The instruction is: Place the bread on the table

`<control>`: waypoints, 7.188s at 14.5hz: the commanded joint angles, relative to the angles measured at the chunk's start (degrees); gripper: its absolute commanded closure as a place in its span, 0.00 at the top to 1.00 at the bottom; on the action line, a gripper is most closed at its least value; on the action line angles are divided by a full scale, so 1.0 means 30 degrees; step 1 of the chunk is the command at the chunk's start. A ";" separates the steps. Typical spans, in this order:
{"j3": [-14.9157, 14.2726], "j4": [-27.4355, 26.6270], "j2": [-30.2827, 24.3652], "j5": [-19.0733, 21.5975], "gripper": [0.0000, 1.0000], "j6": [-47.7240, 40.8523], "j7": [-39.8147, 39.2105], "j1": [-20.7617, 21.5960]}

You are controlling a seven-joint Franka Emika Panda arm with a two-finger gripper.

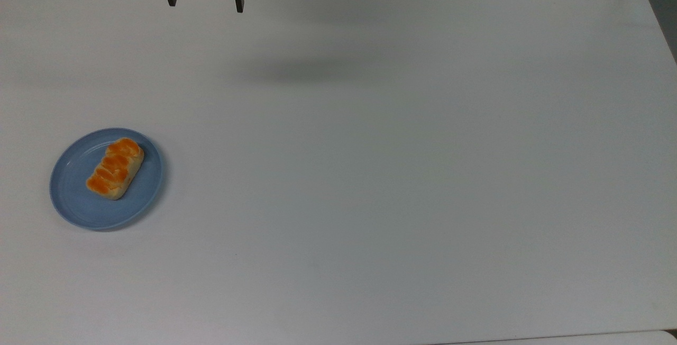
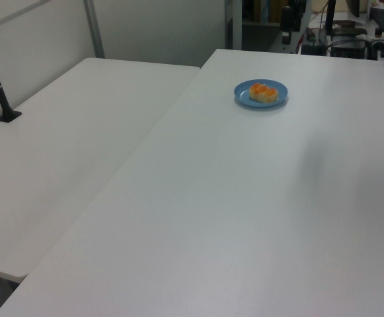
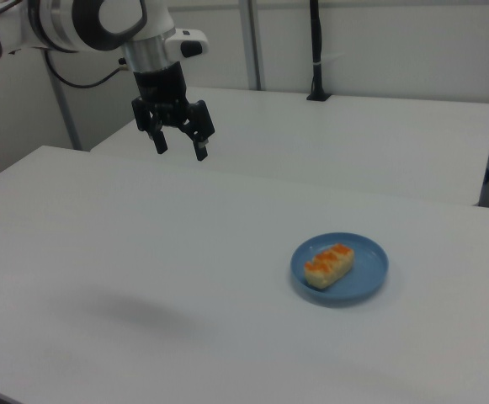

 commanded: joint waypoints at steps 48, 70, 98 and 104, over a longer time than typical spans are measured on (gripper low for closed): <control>-0.0488 -0.0810 0.7808 0.0368 1.00 1.2736 0.3654 -0.4360; -0.0635 -0.0692 0.8781 0.0162 0.31 1.3766 0.2776 -0.4594; 0.3262 -0.8191 0.2942 -0.2033 0.33 1.0852 -1.1316 -1.1008; 0.3232 -0.8164 0.4117 -0.3408 0.33 1.1857 -1.1843 -1.2122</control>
